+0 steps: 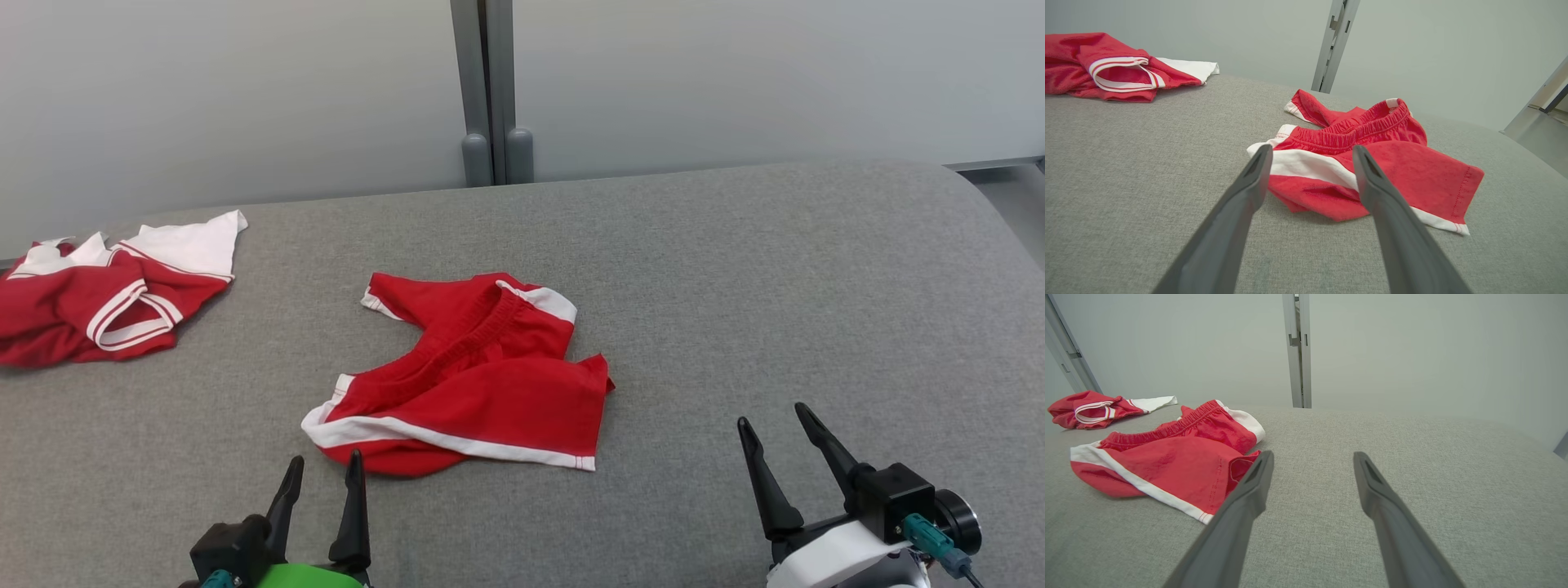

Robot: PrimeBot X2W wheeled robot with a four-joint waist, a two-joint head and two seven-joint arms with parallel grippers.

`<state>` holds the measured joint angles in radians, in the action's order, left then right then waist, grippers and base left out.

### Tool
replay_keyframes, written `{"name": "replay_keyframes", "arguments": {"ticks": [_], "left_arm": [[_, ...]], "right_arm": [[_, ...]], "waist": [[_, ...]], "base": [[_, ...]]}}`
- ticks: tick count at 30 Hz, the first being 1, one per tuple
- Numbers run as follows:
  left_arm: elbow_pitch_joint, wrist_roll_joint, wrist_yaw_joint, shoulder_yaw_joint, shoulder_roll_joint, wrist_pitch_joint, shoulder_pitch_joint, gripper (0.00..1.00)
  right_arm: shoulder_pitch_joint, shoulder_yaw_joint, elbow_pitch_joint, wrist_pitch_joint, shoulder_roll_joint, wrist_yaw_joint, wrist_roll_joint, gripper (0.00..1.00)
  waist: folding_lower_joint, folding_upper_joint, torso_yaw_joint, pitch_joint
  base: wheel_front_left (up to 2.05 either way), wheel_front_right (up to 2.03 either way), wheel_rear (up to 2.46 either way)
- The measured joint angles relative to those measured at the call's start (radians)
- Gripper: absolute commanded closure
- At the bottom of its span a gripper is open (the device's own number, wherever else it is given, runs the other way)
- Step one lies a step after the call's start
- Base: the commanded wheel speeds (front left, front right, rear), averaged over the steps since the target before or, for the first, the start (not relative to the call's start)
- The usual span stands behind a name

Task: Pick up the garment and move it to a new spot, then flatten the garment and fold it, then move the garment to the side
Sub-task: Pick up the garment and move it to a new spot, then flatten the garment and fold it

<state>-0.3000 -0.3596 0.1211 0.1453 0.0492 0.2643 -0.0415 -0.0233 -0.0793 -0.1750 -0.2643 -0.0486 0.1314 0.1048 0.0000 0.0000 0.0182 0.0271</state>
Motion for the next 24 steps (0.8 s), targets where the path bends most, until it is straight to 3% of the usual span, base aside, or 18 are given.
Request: {"name": "replay_keyframes", "arguments": {"ticks": [18,24], "left_arm": [[0.012,-0.008,-0.008,0.011,0.000,0.000,0.000,0.00],[0.024,-0.011,-0.012,0.019,0.000,0.000,0.002,0.00]], "right_arm": [[0.006,0.009,-0.015,0.000,0.000,0.000,-0.002,0.00],[0.021,-0.037,-0.056,0.000,0.000,0.000,-0.044,0.00]], "waist": [[0.0000,0.0000,0.015,-0.002],[0.0000,0.0000,0.036,-0.011]], "base": [[0.00,0.00,0.00],[0.00,0.00,0.00]]}}
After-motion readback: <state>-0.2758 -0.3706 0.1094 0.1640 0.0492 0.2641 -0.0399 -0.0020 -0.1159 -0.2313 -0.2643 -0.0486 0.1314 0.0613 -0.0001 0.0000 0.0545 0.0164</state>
